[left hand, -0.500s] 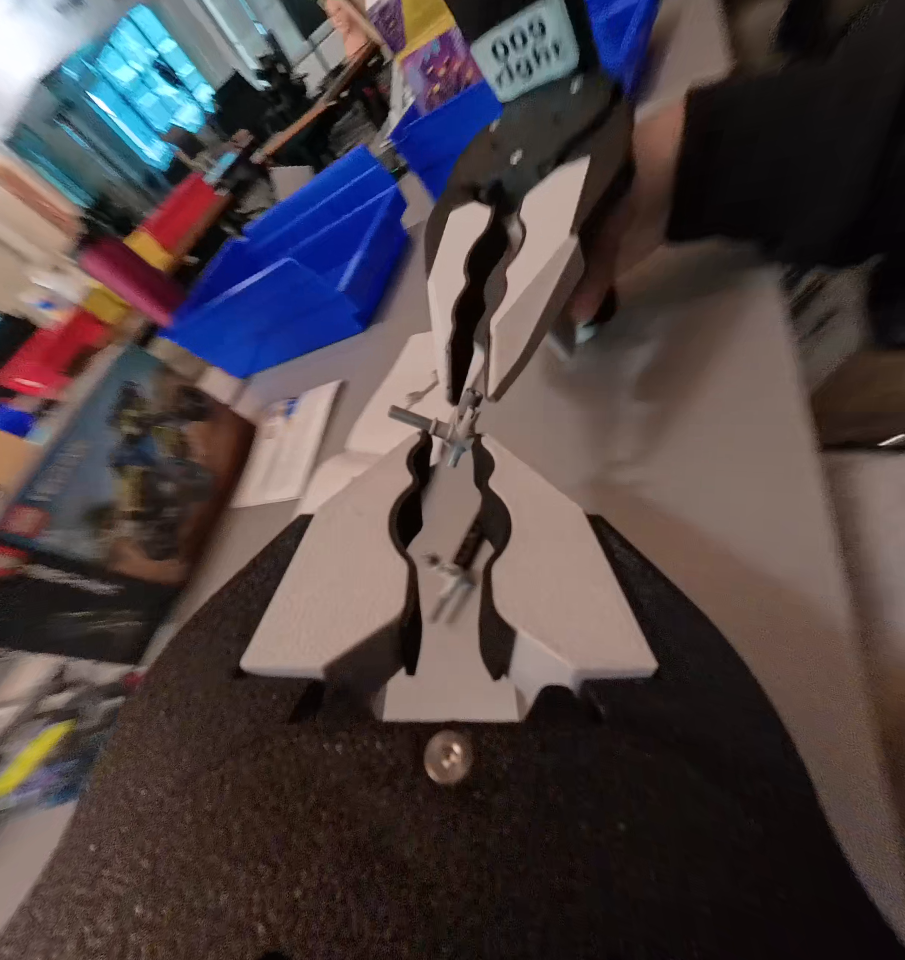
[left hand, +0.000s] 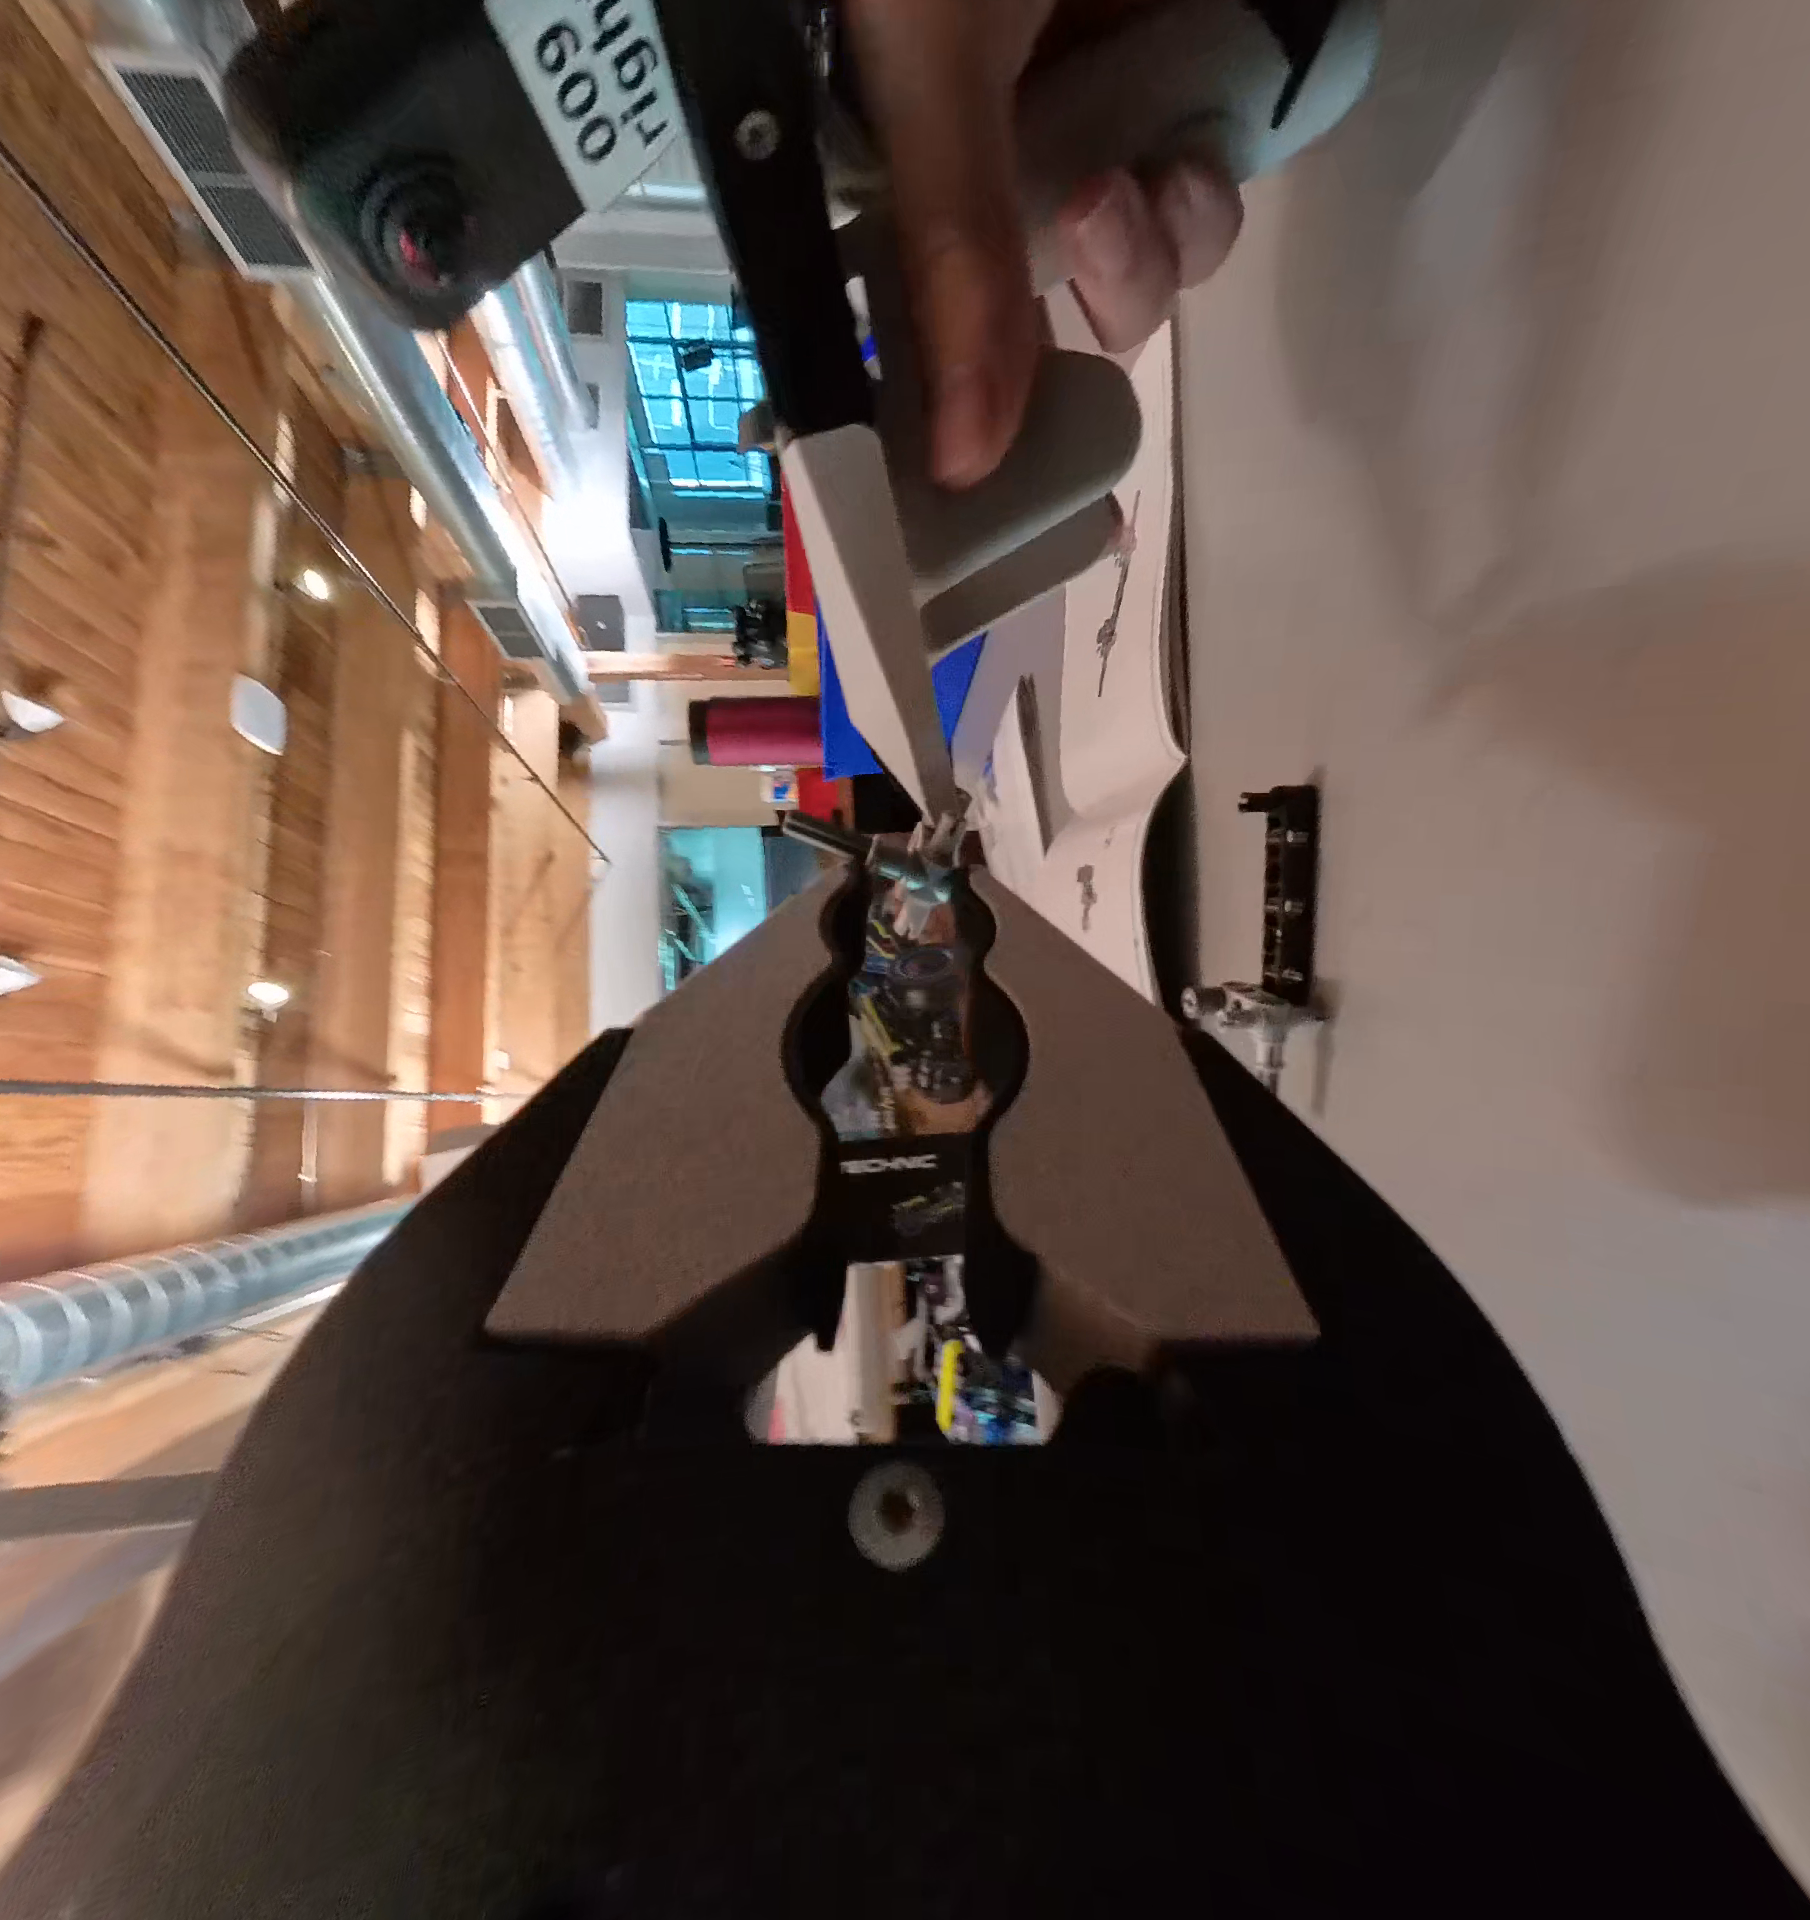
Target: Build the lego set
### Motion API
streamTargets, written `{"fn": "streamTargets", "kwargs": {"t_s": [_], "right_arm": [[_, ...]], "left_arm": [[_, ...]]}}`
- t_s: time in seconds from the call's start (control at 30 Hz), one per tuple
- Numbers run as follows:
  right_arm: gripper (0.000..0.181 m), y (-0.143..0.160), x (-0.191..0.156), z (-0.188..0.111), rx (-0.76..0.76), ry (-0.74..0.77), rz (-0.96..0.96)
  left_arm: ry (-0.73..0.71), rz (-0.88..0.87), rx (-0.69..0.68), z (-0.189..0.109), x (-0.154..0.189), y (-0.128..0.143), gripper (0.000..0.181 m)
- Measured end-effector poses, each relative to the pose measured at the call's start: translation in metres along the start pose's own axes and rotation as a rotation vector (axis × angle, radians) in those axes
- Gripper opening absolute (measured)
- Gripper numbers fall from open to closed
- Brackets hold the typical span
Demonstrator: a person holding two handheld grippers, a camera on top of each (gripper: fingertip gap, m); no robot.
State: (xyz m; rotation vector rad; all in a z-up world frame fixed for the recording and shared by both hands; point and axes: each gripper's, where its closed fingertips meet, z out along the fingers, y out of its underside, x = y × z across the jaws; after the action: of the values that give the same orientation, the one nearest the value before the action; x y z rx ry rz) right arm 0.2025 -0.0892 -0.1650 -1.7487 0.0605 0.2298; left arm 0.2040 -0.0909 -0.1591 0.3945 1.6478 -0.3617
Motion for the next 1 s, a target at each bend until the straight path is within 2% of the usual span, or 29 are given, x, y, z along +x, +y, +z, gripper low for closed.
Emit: {"fn": "streamTargets", "kwargs": {"t_s": [0.13,0.3,0.4,0.53,0.8,0.9,1.0], "right_arm": [[0.006,0.001,0.001,0.0,-0.023,0.029,-0.066],[0.005,-0.006,0.004,-0.003,0.042,0.056,-0.157],[0.006,-0.014,0.005,-0.005,0.116,0.054,-0.183],[0.006,-0.021,0.0,-0.006,0.203,0.015,-0.191],[0.006,-0.026,-0.003,-0.009,0.252,-0.005,-0.191],[0.005,-0.027,-0.005,-0.008,0.257,-0.019,-0.192],[0.005,-0.027,-0.007,-0.007,0.256,-0.03,-0.195]], "left_arm": [[-0.016,0.075,0.022,0.001,0.001,-0.006,0.012],[0.004,-0.069,0.077,0.005,-0.003,-0.007,0.01],[0.042,-0.235,0.12,0.006,-0.005,-0.009,0.021],[0.097,-0.558,0.247,0.001,-0.019,-0.015,0.029],[0.287,-1.107,0.488,-0.014,-0.035,-0.017,0.021],[0.393,-1.242,0.54,-0.017,-0.033,-0.016,0.015],[0.462,-1.28,0.548,-0.017,-0.028,-0.016,0.015]]}}
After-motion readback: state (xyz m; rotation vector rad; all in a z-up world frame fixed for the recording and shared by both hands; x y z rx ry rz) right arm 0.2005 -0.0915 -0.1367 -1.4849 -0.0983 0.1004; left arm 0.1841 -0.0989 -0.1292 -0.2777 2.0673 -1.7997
